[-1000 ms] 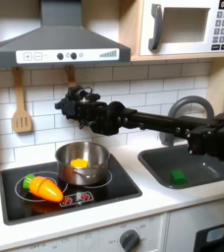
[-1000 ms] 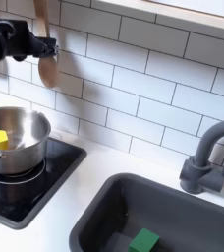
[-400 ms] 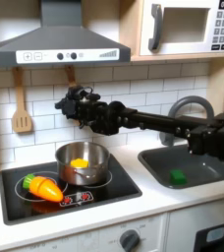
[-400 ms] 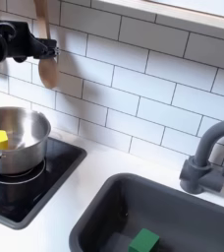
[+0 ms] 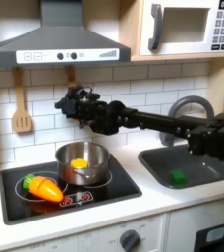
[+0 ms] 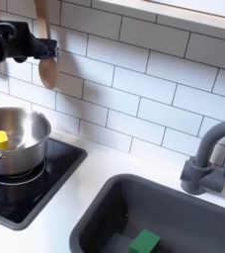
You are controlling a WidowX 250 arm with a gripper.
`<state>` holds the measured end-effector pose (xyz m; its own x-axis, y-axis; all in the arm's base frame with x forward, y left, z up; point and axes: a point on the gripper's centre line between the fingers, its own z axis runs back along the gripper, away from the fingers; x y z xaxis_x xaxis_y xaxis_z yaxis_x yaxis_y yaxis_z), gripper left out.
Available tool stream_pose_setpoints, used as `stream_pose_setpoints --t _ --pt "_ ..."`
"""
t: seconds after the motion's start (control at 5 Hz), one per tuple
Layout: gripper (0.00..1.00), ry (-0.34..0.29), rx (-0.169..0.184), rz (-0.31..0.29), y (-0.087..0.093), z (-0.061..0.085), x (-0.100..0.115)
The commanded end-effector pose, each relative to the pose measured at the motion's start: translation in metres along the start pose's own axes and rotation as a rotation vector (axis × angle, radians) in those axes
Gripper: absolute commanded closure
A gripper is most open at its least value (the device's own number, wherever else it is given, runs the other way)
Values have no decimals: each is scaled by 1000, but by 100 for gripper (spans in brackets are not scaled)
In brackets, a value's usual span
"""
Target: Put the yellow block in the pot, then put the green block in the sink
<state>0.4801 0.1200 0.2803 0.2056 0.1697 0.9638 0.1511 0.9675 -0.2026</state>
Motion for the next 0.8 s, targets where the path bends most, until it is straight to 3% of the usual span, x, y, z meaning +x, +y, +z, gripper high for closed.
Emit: stream_pose_setpoints --t 0.0,0.4,0.6 --pt "100 -4 -8 8 -3 -7 4" --pt "100 27 6 11 1 -5 -8" --pt "0 47 2 0 0 -5 -11"
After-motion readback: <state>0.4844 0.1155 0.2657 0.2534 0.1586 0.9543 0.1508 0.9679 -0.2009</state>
